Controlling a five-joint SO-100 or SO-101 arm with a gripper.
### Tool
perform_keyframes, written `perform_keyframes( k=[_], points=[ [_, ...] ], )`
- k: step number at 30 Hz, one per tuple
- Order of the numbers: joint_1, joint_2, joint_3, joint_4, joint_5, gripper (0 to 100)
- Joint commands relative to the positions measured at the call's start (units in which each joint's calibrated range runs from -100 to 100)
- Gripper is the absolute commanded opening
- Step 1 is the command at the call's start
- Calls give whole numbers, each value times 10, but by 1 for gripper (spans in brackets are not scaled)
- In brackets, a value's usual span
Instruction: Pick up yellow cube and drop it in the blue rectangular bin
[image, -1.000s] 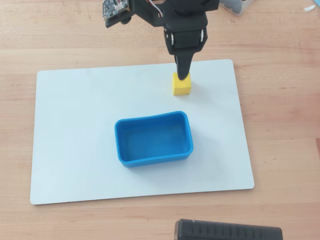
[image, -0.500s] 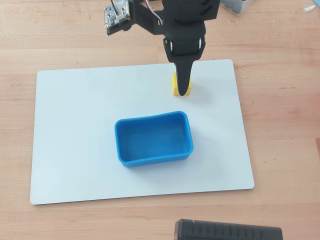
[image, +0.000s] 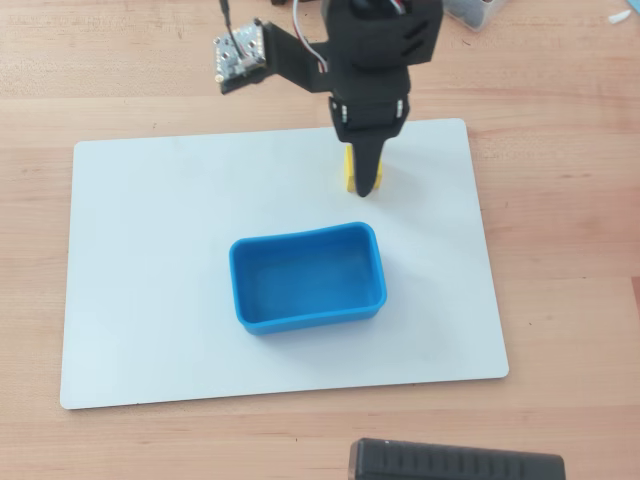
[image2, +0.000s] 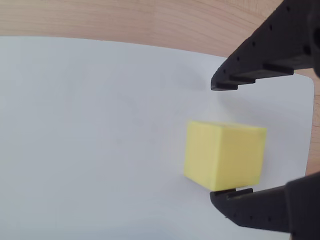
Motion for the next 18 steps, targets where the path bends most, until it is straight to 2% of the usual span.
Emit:
perform_keyframes(
  k=[1,12,18],
  points=[
    [-12,1,-89,-12,-5,21],
    [-7,1,-94,-11,-4,8],
    [5,-42,-126,22,-2,7]
  ],
)
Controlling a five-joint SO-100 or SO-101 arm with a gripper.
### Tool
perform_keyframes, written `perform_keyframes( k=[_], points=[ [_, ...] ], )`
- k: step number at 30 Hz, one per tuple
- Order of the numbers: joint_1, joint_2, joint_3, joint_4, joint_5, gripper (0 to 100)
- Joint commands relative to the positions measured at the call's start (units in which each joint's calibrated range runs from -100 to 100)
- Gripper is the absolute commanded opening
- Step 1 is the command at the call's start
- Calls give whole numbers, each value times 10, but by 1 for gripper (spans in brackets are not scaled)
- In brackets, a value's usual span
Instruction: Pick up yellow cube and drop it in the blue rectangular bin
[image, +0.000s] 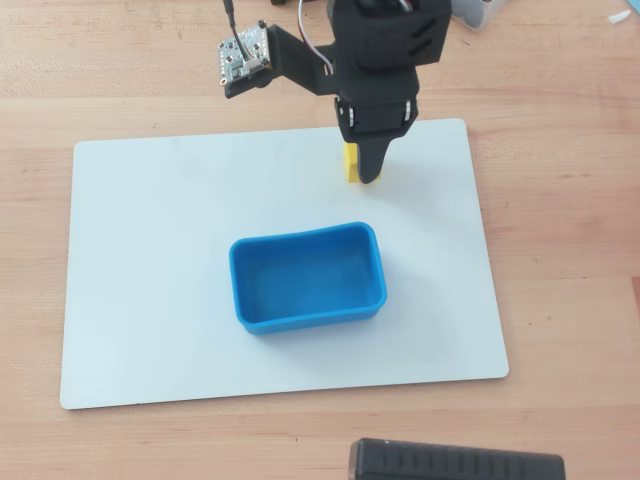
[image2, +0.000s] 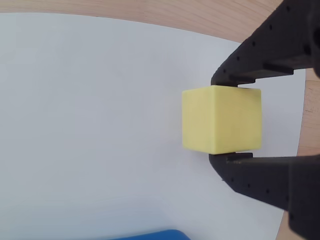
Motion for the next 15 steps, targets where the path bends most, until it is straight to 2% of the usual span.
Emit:
perform_keyframes(
  k=[1,10,15],
  points=[
    [9,-55,-101,30,-2,7],
    [18,-83,-237,127,-1,7],
    [44,-80,-292,144,4,7]
  ],
)
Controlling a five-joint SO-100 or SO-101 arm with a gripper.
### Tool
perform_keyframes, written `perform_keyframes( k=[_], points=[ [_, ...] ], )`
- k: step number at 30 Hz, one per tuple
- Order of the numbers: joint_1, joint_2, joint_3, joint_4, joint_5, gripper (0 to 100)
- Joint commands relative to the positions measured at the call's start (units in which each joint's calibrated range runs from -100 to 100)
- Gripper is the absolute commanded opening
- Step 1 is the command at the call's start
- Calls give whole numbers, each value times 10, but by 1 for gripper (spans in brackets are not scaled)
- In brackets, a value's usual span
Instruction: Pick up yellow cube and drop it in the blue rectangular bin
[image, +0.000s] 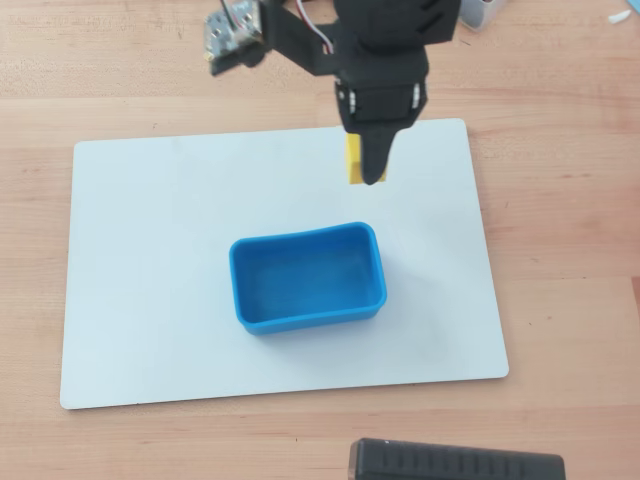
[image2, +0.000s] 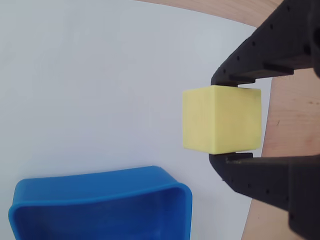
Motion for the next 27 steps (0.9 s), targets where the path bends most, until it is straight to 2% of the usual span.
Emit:
perform_keyframes(
  k=[1,11,17,27],
  points=[
    [38,-76,-135,21,5,7],
    [100,22,-251,8,17,7],
    [115,79,-265,-45,23,7],
    [139,202,-360,-58,24,6]
  ],
)
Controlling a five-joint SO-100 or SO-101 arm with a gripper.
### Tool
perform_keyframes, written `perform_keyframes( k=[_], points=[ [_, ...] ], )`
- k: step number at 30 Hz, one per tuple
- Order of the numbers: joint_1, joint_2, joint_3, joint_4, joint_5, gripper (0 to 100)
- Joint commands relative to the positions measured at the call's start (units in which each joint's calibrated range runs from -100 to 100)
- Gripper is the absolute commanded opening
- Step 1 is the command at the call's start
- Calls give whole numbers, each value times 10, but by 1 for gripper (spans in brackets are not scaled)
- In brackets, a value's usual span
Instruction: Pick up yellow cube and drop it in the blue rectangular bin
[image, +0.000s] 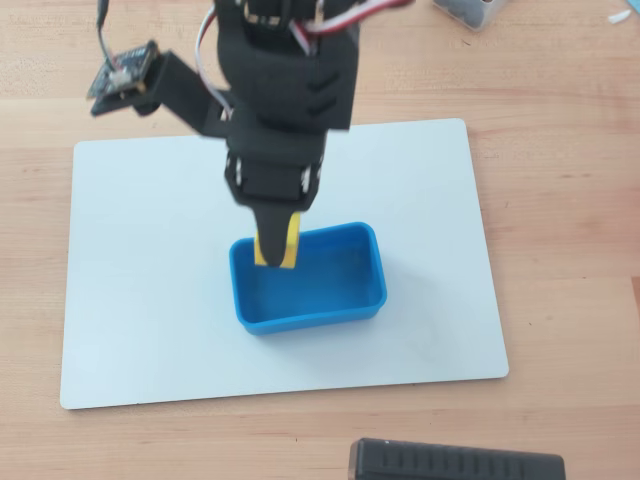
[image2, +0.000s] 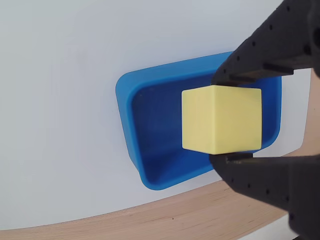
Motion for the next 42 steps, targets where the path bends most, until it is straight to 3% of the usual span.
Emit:
perform_keyframes(
  k=[1,22,32,42],
  points=[
    [4,12,-120,-17,7,6],
    [-9,31,-138,-9,7,21],
    [-19,-62,-128,48,7,14],
    [-26,-255,42,46,7,4]
  ],
)
